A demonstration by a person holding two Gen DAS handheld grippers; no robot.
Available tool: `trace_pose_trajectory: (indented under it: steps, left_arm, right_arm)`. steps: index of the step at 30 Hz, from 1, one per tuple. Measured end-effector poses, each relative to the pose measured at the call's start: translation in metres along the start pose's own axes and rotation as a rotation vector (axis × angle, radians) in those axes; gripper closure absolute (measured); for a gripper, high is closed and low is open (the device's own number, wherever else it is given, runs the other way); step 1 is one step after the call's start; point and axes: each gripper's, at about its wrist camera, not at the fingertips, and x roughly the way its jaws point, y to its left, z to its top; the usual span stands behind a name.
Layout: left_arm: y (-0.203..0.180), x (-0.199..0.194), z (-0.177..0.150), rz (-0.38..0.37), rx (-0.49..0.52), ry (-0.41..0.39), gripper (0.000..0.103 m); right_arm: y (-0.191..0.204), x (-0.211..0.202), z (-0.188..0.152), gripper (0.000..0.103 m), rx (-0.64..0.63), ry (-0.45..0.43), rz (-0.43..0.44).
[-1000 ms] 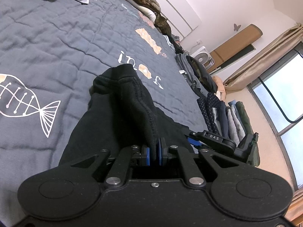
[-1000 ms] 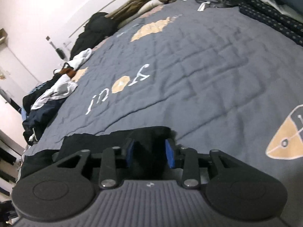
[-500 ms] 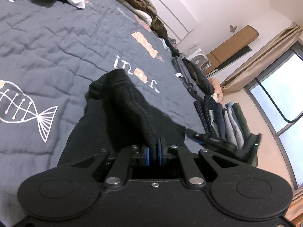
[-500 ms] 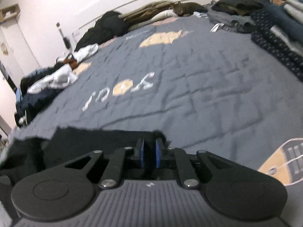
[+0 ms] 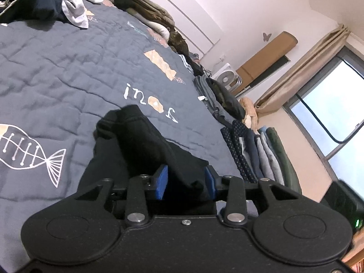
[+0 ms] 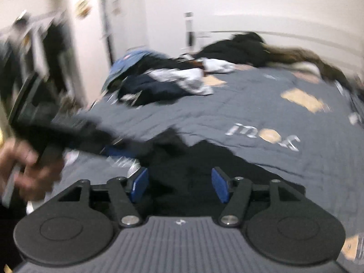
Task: Fold clothes
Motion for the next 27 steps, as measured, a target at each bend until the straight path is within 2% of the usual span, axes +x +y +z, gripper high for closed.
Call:
trace_pose_trajectory:
  steps: [9,16,18,20,23,25,27]
  left_arm:
    - [0.018,-0.02,0.018,-0.014,-0.069,-0.081,0.067]
    - [0.024,-0.022,0.023,-0.017,-0.084,-0.089,0.067]
    - [0.026,-0.023,0.023,-0.016,-0.089,-0.091,0.067]
    - [0.028,-0.024,0.023,-0.015,-0.096,-0.095,0.067]
    - [0.029,-0.024,0.023,-0.012,-0.099,-0.095,0.067]
    - [0.029,-0.023,0.023,-0.01,-0.099,-0.091,0.067]
    - [0.03,-0.023,0.022,-0.008,-0.098,-0.088,0.067]
  right_arm:
    - [0.064,0.017,-0.002,0.041,-0.294,0.05,0.016]
    - [0.071,0.029,-0.003,0.042,-0.376,0.075,-0.002]
    - [0.073,0.032,-0.003,0.051,-0.4,0.083,-0.007]
    - [0.074,0.035,-0.003,0.086,-0.417,0.088,-0.013]
    - [0.035,0.031,0.013,0.094,-0.175,0.038,-0.075]
    - [-0.001,0.026,0.02,0.094,0.021,0.016,-0.101]
    - [-0.043,0.029,0.017,0.094,0.244,0.033,-0.083]
